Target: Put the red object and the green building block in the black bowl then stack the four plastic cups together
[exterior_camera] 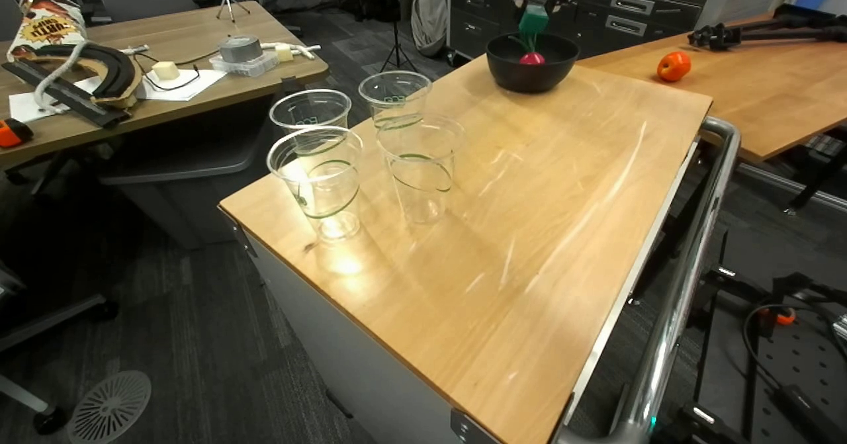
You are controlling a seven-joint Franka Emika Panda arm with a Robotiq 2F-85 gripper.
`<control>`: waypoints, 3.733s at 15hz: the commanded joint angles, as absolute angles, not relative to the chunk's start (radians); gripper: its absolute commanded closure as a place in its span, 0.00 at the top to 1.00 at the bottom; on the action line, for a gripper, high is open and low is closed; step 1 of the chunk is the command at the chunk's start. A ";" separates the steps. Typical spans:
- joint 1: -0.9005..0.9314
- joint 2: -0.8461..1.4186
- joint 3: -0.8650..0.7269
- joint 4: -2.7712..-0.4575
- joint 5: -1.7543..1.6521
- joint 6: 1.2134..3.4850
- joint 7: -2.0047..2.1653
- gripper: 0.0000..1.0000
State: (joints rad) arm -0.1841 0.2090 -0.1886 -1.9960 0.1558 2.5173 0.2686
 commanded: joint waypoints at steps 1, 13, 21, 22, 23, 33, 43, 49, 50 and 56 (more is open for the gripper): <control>-0.170 0.283 -0.202 -1.908 0.138 2.483 0.367 0.21; -0.154 0.056 -0.097 -2.047 0.257 2.222 0.153 1.00; -0.098 -0.052 -0.073 -2.081 0.235 2.043 0.143 1.00; -0.099 -0.052 -0.075 -2.086 0.235 2.043 0.139 1.00; -0.100 -0.051 -0.076 -2.089 0.235 2.043 0.136 1.00; -0.011 0.106 0.008 -1.820 -0.163 2.141 0.087 1.00; -0.013 0.391 0.032 -1.579 -0.005 2.044 -0.128 1.00; -0.002 0.385 0.048 -1.604 -0.018 1.972 -0.206 1.00; -0.001 0.388 0.051 -1.604 -0.020 1.962 -0.217 1.00; -0.006 0.440 0.053 -1.579 -0.014 1.933 -0.231 0.62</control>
State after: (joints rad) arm 0.0007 0.4087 0.0495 -1.6218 -0.0326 1.9567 -0.2091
